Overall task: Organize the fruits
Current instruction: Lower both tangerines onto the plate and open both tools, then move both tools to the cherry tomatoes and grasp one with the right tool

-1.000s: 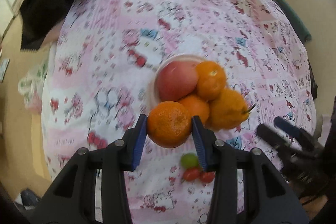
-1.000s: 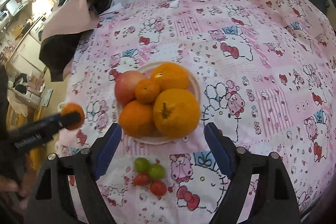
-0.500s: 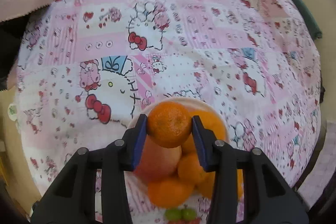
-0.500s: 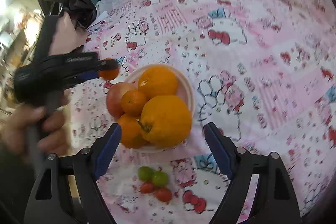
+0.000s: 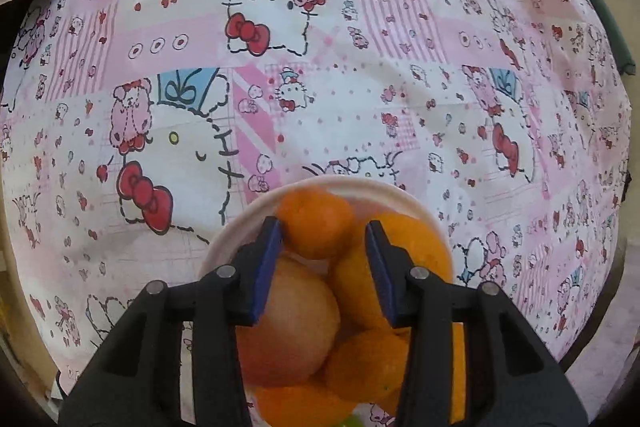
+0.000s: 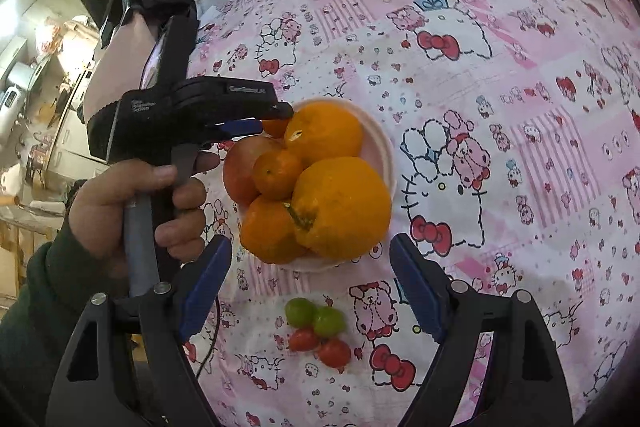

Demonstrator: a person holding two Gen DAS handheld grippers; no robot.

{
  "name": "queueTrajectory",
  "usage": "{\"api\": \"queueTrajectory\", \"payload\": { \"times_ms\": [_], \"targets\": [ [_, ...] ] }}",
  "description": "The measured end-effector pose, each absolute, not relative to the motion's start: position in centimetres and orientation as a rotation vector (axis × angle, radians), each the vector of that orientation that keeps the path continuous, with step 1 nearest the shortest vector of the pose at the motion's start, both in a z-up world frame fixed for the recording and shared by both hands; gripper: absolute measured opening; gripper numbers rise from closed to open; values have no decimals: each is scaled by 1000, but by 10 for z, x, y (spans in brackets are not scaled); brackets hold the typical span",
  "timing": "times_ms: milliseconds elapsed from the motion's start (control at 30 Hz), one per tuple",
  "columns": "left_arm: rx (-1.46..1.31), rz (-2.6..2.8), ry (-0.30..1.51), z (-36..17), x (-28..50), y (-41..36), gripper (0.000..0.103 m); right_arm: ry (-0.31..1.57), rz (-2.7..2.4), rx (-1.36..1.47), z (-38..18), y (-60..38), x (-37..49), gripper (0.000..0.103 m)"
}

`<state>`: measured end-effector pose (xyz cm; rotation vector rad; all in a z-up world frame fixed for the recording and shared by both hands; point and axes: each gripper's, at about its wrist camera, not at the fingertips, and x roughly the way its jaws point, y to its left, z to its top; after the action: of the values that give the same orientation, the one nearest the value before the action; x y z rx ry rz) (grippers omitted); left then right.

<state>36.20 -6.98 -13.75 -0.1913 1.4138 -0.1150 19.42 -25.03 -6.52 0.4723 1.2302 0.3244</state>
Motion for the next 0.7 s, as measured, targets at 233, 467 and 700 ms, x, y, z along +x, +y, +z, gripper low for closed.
{"api": "queueTrajectory", "payload": {
  "times_ms": [233, 467, 700],
  "targets": [
    [-183, -103, 1360, -115, 352, -61, 69, 1253, 304, 475, -73, -256, 194, 84],
    [-128, -105, 1270, -83, 315, -53, 69, 1221, 288, 453, -66, -261, 189, 84],
    [-99, -100, 1156, -56, 248, -32, 69, 1232, 251, 434, -72, -266, 179, 84]
  ]
}}
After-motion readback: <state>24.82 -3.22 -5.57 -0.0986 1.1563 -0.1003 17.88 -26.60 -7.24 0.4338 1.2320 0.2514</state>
